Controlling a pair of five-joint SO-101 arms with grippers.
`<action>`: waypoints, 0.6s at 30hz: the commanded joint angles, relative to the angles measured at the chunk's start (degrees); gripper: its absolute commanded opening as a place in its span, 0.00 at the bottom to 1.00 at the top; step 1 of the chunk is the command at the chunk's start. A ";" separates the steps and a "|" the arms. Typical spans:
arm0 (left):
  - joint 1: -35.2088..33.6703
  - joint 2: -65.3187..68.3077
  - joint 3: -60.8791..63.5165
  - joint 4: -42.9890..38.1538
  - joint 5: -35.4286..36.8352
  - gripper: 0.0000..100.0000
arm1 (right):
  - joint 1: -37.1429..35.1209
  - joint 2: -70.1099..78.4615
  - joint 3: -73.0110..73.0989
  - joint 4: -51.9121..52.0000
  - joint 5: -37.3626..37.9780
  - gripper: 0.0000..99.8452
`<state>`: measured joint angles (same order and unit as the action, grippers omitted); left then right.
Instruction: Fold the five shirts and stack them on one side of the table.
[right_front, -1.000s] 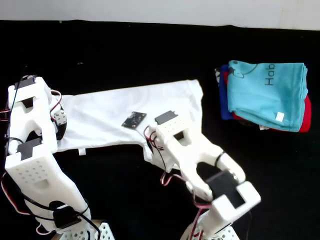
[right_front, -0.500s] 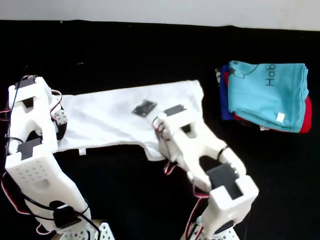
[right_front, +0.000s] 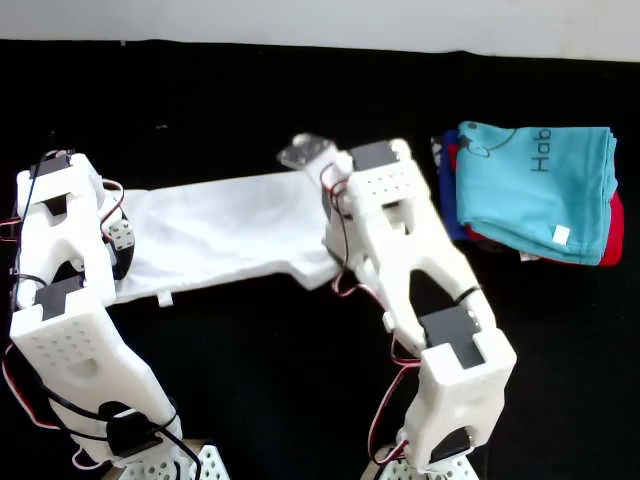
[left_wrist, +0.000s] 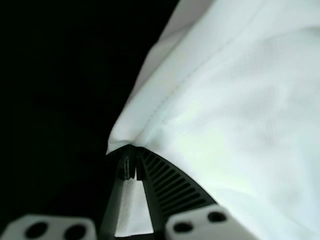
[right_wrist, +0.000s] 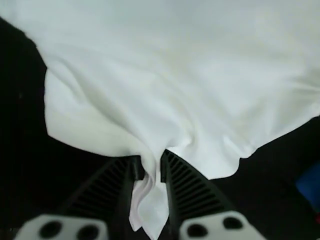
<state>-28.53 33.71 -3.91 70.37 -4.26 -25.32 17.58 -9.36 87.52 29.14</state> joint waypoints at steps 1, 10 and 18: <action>-0.22 0.04 0.04 -2.64 0.26 0.01 | 1.80 2.86 -6.81 -4.00 0.70 0.01; -0.22 0.04 0.04 -2.64 0.26 0.01 | 2.68 25.19 -34.33 -7.78 -5.19 0.17; -0.22 0.04 0.04 -2.64 0.26 0.01 | 3.82 35.21 -58.77 1.10 -14.95 0.20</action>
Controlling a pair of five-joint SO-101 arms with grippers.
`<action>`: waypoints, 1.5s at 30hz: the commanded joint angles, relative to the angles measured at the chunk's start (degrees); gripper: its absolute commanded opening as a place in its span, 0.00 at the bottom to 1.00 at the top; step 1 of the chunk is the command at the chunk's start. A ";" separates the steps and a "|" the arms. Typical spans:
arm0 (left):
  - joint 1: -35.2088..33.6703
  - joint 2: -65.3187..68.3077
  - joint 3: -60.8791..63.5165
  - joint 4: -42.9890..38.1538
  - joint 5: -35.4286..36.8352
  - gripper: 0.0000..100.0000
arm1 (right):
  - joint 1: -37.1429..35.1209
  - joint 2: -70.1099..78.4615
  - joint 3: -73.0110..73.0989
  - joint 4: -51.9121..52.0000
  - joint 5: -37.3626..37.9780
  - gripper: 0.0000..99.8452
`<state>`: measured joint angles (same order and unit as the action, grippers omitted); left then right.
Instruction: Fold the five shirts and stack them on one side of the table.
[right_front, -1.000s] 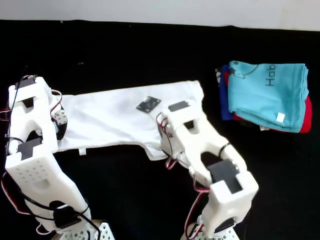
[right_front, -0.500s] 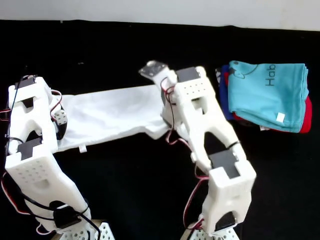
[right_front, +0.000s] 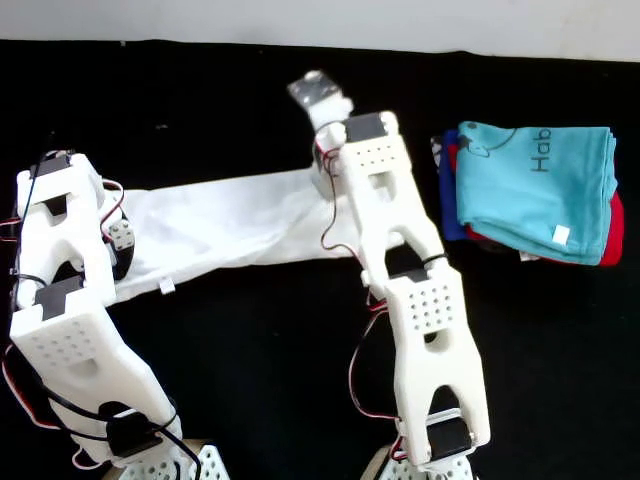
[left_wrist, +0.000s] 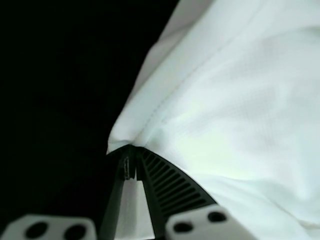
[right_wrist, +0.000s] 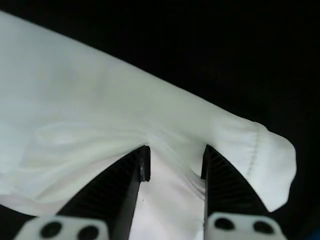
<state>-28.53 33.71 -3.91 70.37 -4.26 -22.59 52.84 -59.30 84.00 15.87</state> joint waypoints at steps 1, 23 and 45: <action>-0.22 0.04 0.04 -2.64 0.26 0.01 | 1.10 0.13 -11.21 6.90 -1.67 0.21; -0.22 0.13 0.04 -2.64 0.26 0.01 | -8.31 0.40 -1.71 16.75 -1.67 0.01; -0.22 -1.27 -0.75 -1.93 0.44 0.01 | -5.67 -5.85 -17.98 17.19 -1.58 0.01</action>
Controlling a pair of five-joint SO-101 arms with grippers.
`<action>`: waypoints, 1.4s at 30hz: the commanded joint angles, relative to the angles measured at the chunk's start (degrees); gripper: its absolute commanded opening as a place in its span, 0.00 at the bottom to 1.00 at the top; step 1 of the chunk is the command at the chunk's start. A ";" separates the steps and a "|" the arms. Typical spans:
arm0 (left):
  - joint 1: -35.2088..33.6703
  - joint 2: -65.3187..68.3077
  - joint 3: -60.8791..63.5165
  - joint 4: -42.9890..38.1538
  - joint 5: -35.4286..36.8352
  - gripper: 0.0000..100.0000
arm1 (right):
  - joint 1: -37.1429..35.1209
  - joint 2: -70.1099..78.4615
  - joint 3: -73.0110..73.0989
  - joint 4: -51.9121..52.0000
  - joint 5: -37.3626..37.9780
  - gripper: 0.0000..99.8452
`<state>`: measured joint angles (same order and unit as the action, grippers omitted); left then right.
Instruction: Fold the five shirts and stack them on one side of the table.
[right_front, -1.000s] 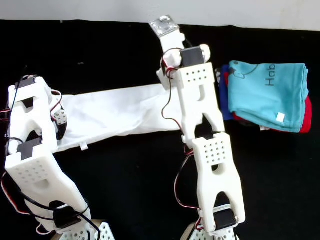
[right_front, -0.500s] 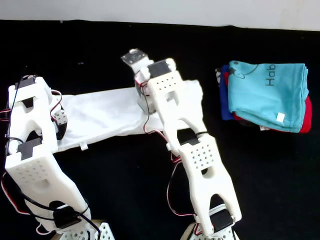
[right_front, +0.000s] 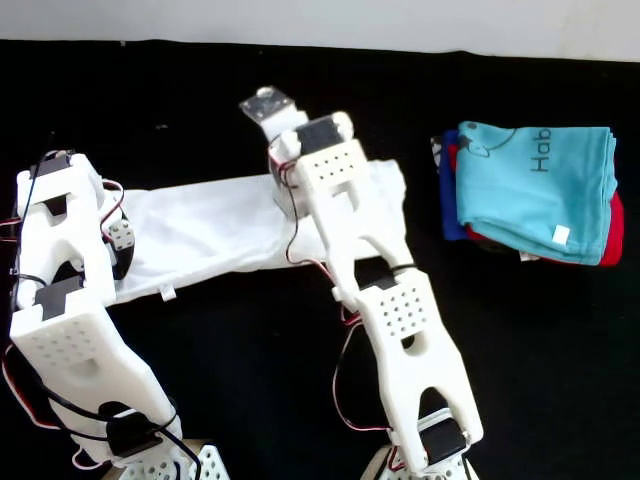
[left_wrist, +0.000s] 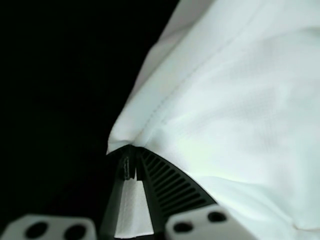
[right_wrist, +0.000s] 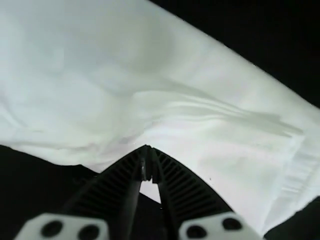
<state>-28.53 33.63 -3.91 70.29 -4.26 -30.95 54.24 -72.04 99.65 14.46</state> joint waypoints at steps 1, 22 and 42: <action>-0.22 -2.77 -1.01 -0.35 0.44 0.01 | 3.21 -9.01 -5.23 1.54 -0.18 0.01; -4.97 -2.24 -11.91 5.45 0.70 0.20 | 12.62 -75.91 68.70 0.92 2.99 0.01; -7.69 27.65 -49.27 27.60 -2.64 0.01 | 30.64 -103.34 106.95 -12.09 7.74 0.01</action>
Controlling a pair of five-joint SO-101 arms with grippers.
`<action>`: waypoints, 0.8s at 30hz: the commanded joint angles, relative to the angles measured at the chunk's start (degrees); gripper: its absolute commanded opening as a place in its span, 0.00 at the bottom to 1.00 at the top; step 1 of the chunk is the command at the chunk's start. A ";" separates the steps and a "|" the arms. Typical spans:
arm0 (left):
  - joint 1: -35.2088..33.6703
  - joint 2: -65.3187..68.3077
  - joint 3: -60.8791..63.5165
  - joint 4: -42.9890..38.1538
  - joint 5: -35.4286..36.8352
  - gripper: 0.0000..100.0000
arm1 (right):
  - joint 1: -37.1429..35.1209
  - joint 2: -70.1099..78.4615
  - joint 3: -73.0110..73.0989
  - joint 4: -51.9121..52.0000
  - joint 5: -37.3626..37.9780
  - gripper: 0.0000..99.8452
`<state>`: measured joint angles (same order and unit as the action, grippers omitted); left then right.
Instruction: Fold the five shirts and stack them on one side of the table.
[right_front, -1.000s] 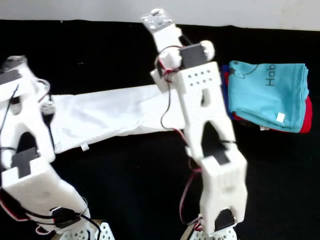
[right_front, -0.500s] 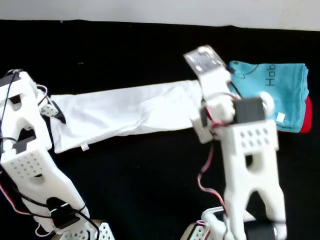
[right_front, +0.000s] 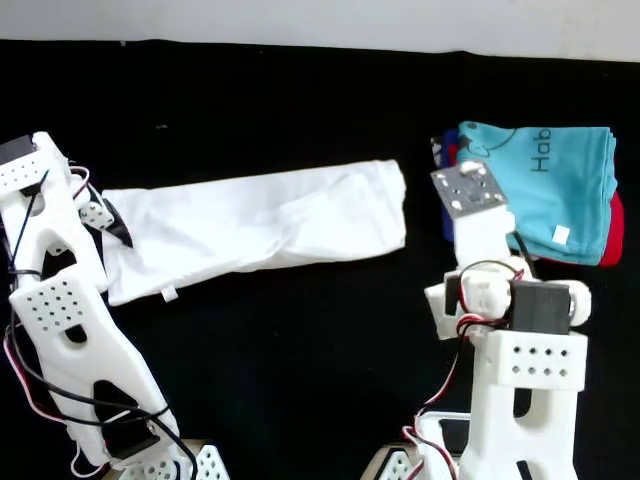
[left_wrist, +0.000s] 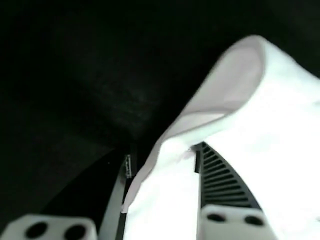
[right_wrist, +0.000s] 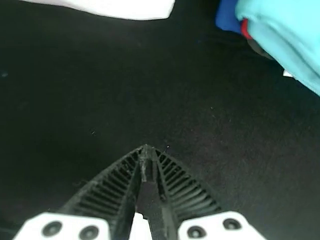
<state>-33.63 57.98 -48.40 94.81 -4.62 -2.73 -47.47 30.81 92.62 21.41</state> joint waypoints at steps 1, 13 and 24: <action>-4.18 4.35 -6.64 3.87 -2.64 0.01 | 3.03 -1.98 5.76 -6.64 0.79 0.01; -23.08 7.43 -24.40 5.89 -14.86 0.01 | 6.29 -5.05 25.80 -23.16 0.79 0.01; -17.19 -18.51 -2.59 6.59 -14.68 0.01 | 6.37 -5.32 47.34 -45.41 0.44 0.01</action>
<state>-54.99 54.64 -60.53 100.62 -19.12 3.16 -51.52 75.47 51.91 21.41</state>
